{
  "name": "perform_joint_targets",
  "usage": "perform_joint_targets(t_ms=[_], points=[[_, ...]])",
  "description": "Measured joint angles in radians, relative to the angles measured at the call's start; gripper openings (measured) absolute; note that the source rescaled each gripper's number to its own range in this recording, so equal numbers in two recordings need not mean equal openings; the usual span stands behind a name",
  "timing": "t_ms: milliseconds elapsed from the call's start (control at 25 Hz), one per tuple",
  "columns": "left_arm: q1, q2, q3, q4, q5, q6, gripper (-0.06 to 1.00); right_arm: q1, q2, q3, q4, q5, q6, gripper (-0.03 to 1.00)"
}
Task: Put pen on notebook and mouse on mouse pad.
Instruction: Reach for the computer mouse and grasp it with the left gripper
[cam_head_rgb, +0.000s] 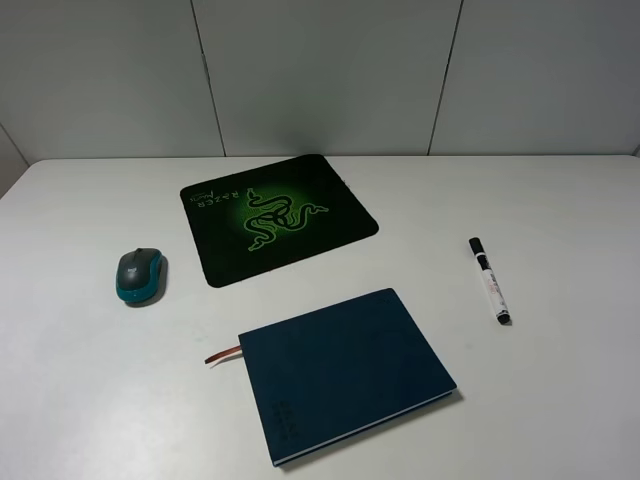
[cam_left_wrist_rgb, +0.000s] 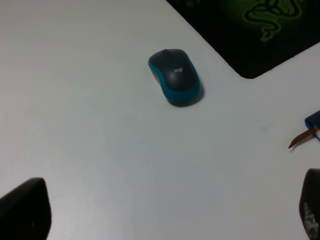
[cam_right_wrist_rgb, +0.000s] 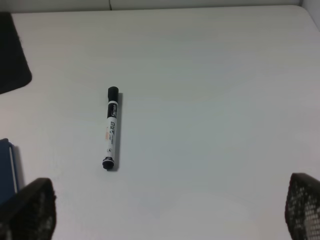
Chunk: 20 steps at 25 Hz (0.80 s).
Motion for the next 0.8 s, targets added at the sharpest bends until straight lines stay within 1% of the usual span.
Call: perform_joint_targets(t_ms=[240,800], points=[[0.000,0.000,0.000,0.013,0.000,-0.026,1.00,0.000,0.000,0.000,0.000,0.000,0.000,1.00],[0.000,0.000,0.001,0.016,-0.001,-0.038,0.97,0.000,0.000,0.000,0.000,0.000,0.000,1.00]])
